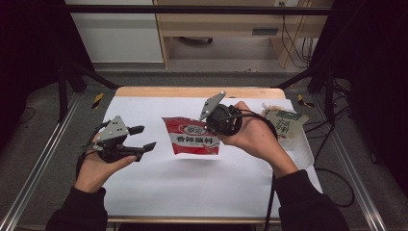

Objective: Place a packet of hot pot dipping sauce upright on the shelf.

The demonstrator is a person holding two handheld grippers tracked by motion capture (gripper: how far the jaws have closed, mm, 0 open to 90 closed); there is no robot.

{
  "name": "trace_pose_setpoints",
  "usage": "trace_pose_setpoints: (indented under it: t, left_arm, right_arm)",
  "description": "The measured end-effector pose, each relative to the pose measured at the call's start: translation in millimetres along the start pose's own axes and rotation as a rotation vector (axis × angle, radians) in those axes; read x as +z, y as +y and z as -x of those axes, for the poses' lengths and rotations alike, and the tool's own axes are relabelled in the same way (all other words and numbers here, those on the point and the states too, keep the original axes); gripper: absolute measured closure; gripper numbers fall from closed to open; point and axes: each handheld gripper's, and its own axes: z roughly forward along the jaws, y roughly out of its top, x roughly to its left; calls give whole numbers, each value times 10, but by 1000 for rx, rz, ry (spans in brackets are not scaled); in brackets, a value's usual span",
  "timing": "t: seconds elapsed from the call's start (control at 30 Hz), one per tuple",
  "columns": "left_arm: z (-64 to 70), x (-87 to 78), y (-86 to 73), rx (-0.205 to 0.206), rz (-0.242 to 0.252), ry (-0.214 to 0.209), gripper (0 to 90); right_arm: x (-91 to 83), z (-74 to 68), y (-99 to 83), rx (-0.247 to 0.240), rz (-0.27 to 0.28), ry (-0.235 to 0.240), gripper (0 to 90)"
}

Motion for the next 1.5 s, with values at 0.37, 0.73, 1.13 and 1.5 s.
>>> trace_pose_setpoints:
  t: [0.37, 0.73, 1.13, 1.5]
  left_arm:
    - [-15, 265, -475, -59, -88, 71, 127]
    - [-53, 310, -733, -78, -93, 113, 83]
    - [-110, 339, -895, -116, -110, 142, 80]
    - [-156, 307, -945, -125, -108, 166, 75]
  right_arm:
    - [-272, 88, -153, 7, 9, -52, 899]
    - [-592, 165, -350, 31, 39, -107, 899]
    - [-933, 228, -532, 74, 52, -167, 900]
    - [-1272, 293, -734, 126, 30, -223, 900]
